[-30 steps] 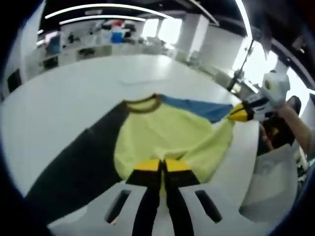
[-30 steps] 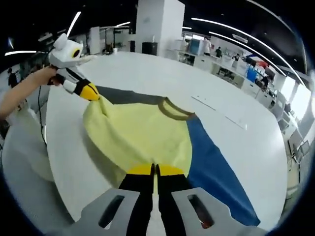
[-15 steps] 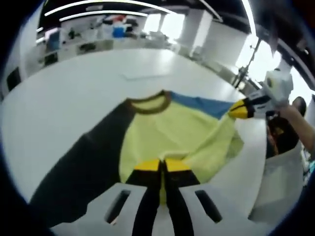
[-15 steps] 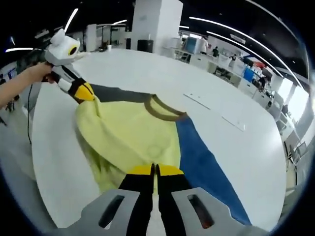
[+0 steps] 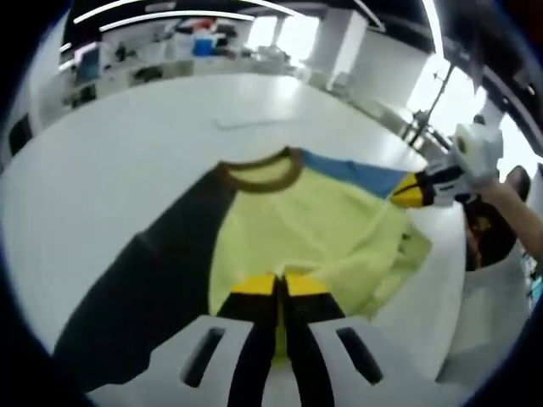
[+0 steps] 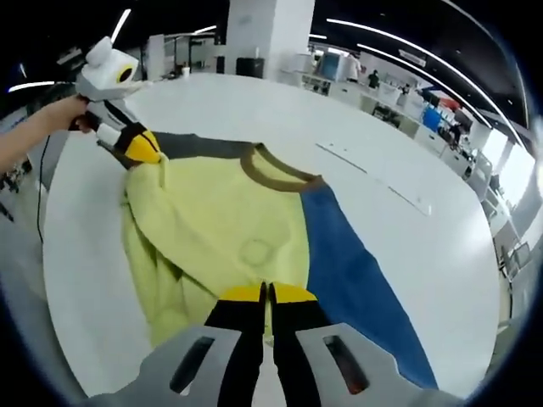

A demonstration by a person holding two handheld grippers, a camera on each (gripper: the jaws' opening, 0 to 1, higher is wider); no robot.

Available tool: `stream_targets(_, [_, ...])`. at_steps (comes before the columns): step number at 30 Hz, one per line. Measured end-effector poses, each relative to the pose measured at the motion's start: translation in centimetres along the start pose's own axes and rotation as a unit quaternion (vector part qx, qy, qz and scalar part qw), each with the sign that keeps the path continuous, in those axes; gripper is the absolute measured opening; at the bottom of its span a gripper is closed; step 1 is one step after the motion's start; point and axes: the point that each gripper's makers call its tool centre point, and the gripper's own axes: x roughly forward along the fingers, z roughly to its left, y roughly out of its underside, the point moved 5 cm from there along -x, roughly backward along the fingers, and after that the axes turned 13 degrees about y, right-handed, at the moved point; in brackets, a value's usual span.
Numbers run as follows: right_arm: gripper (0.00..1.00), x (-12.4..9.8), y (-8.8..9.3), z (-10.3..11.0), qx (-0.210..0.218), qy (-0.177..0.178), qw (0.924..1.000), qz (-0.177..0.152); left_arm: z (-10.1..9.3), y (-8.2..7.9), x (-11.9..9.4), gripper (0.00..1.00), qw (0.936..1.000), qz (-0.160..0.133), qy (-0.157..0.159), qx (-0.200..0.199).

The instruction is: Fold the garment on the visible template until the final outline fits inside the template.

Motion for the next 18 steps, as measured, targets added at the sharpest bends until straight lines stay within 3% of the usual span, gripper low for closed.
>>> stream_targets(18, [0.03,1.8,1.4,0.5,-0.004,-0.006,0.9998,0.016,0.8,1.6,1.7,0.0,0.9998,0.017,0.003,0.007])
